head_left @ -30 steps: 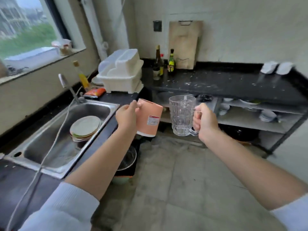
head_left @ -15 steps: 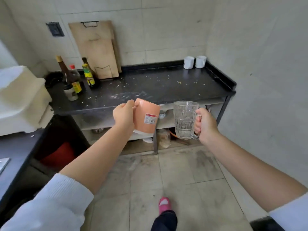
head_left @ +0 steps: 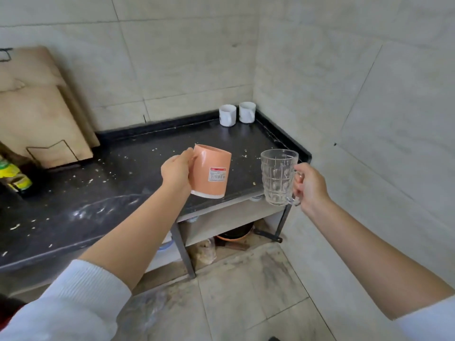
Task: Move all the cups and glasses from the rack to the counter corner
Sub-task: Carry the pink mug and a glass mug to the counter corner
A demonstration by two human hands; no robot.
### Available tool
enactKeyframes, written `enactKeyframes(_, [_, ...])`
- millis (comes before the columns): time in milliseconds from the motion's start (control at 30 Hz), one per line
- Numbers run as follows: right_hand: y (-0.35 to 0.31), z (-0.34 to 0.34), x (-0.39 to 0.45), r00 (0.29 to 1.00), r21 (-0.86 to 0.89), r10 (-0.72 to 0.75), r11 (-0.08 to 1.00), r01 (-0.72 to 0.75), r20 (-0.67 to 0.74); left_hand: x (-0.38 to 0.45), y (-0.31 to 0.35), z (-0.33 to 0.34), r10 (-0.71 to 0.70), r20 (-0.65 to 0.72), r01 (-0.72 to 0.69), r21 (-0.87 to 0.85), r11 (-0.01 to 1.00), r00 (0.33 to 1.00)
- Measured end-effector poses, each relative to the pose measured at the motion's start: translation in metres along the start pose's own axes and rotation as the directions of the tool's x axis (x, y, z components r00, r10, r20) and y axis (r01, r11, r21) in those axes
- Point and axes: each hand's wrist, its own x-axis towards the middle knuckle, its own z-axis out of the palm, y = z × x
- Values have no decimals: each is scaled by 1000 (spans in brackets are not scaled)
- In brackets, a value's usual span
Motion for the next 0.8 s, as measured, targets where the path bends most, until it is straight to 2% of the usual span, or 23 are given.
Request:
enactKeyframes(200, [-23,27,112,990,-17,82,997,-81,115,83,0,67,-48,2,48,28,998,999])
enactKeyframes(400, [-53,58,231,934,-260,294,936,-239,201,170,7,145,-115,-33,119,169,978,993])
enactKeyframes(500, [-64,74,285,908,-352,362,894,-276,209,213,5,179,-176,-29,178,128,976,984])
enactKeyframes(600, [-68,93,331,895,-311,411,885,-347,172,249,2,206,-261,-1,260,115,959,965])
enactKeyframes(800, [-57,120,398,803,-229,566,820,-525,184,313,-9,246,-425,-42,425,192,884,904])
